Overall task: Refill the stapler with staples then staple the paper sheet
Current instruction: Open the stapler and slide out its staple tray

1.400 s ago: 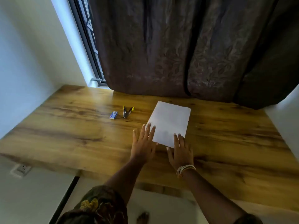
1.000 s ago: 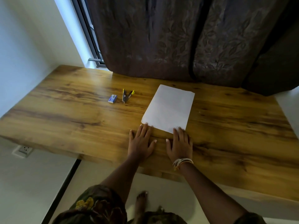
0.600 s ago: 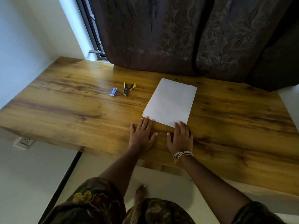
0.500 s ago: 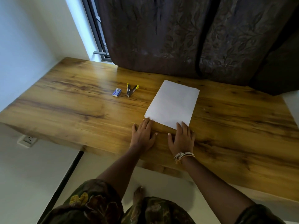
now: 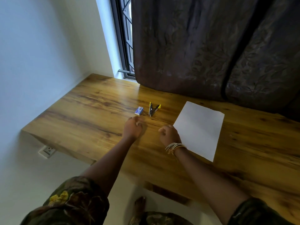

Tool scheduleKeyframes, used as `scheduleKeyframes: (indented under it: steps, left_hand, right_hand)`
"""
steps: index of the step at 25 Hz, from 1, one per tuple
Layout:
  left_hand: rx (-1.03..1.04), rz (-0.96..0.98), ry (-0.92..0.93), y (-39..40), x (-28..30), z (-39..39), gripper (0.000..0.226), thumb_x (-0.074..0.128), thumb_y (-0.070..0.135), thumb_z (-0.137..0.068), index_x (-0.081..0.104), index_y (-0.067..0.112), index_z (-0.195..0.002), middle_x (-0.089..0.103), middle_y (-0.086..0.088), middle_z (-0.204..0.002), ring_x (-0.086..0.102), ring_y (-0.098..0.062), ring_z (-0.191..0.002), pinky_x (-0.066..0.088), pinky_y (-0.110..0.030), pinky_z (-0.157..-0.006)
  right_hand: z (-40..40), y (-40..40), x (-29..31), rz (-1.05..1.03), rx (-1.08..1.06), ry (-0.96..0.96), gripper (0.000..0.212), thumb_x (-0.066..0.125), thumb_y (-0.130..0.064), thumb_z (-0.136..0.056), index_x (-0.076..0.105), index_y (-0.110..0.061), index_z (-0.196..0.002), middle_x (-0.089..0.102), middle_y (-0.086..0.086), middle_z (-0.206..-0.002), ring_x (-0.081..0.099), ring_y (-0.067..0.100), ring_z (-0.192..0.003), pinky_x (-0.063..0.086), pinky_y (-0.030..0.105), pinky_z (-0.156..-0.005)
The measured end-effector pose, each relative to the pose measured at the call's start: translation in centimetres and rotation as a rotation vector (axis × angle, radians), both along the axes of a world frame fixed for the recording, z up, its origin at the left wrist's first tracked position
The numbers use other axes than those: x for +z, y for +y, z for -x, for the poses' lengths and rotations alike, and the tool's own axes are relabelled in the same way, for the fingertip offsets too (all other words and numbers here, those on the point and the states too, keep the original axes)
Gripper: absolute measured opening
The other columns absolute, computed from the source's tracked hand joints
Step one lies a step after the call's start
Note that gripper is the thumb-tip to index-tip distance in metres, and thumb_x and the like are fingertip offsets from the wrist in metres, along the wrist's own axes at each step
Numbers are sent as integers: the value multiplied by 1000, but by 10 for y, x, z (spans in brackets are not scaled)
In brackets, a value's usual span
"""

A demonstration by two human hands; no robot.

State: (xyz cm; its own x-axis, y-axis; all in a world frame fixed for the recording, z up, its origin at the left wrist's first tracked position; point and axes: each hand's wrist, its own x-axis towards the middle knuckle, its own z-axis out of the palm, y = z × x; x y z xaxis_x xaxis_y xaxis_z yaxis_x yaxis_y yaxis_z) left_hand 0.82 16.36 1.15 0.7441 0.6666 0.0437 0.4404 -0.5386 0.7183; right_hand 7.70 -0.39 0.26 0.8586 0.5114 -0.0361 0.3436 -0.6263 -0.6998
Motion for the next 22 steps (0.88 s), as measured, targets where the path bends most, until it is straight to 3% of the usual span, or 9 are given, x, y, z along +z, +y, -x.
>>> scheduleKeyframes:
  steps: [5, 7, 10, 14, 18, 22]
  left_hand:
    - [6, 17, 26, 53, -5, -21, 35, 52, 12, -88, 60, 11, -123, 58, -15, -123, 59, -29, -103, 45, -31, -83]
    - [-4, -20, 30, 74, -10, -30, 40, 51, 14, -89, 56, 14, -128, 54, -14, -129, 56, -29, -109, 46, -34, -87]
    - [-43, -191, 90, 96, -27, -41, 44, 50, 18, -89, 52, 15, -133, 54, -12, -133, 56, -28, -113, 47, -39, -90]
    - [-100, -437, 220, 105, -59, -47, 48, 41, 34, -92, 42, 18, -137, 42, -11, -147, 39, -26, -135, 30, -47, -107]
    - [-102, -473, 190, 110, -75, -47, 56, 30, 41, -90, 39, 19, -141, 38, -12, -152, 32, -27, -141, 26, -51, -111]
    - [-97, -467, 189, 111, -77, -49, 55, 34, 41, -88, 41, 20, -138, 40, -12, -150, 34, -28, -140, 27, -52, -111]
  right_hand:
    - [-23, 64, -6, -16, -186, 265, 41, 56, -18, -84, 52, -12, -124, 61, 12, -122, 56, 30, -112, 47, 39, -93]
    - [-29, 80, -14, 99, -226, 165, 54, 56, -25, -85, 39, -13, -135, 61, 11, -116, 59, 31, -106, 49, 41, -87]
    - [-44, 97, -19, 208, -205, -61, 64, 50, -43, -90, 25, -15, -142, 66, 7, -92, 66, 28, -82, 56, 41, -71]
    - [-62, 117, -25, 250, -160, -242, 73, 42, -56, -89, 9, -24, -147, 65, 14, -106, 65, 29, -86, 55, 38, -66]
    - [-67, 124, -32, 439, -100, -424, 57, 35, -55, -92, 30, -23, -139, 59, 15, -107, 62, 25, -77, 47, 30, -56]
    - [-64, 118, -34, 397, -118, -483, 30, 38, -40, -97, 47, -18, -113, 62, 6, -91, 57, 16, -62, 41, 24, -48]
